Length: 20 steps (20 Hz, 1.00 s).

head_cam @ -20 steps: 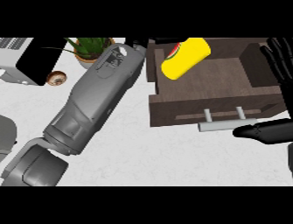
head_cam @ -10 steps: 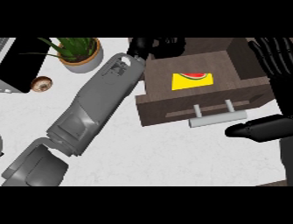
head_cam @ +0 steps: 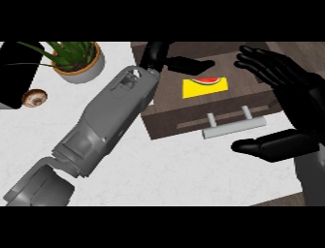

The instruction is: Pick up the cup, place it into the drawer and close the drawer

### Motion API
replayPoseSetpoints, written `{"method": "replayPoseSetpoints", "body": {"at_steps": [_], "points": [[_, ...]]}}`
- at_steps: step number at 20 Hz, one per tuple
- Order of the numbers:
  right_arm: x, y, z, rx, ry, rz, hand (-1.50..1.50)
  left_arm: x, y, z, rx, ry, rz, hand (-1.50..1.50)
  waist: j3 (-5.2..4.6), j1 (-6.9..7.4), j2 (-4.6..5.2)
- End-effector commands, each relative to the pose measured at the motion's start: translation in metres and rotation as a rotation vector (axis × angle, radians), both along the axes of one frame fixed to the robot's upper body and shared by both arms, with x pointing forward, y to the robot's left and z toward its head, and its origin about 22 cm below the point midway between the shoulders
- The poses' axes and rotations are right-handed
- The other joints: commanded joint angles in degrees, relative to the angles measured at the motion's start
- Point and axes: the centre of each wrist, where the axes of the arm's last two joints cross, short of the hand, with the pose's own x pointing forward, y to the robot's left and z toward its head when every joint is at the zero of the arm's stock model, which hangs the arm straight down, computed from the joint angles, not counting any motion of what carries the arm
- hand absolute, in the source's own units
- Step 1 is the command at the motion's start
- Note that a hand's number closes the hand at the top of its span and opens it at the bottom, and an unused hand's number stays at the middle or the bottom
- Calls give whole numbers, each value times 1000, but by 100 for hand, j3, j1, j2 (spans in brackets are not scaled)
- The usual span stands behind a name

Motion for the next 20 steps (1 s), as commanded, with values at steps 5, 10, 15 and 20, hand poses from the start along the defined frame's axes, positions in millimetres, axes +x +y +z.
{"method": "replayPoseSetpoints", "body": {"at_steps": [5, 10, 15, 20], "points": [[-4, 18, -3, -135, 74, 342, 150, -4, 0, 3, -250, -100, 0, -150, -11, 119, -103], [-11, 0, -7, -505, 152, 357, 150, -2, -1, 5, -281, -115, 63, -150, -9, 361, -170], [-24, 9, -14, -728, 67, 197, -150, 0, 4, 0, -292, -114, 98, -150, -1, 717, -202], [-18, 9, -71, -812, 149, 79, -150, 0, 5, 0, -354, -107, 75, -150, -1, 1013, -230]]}}
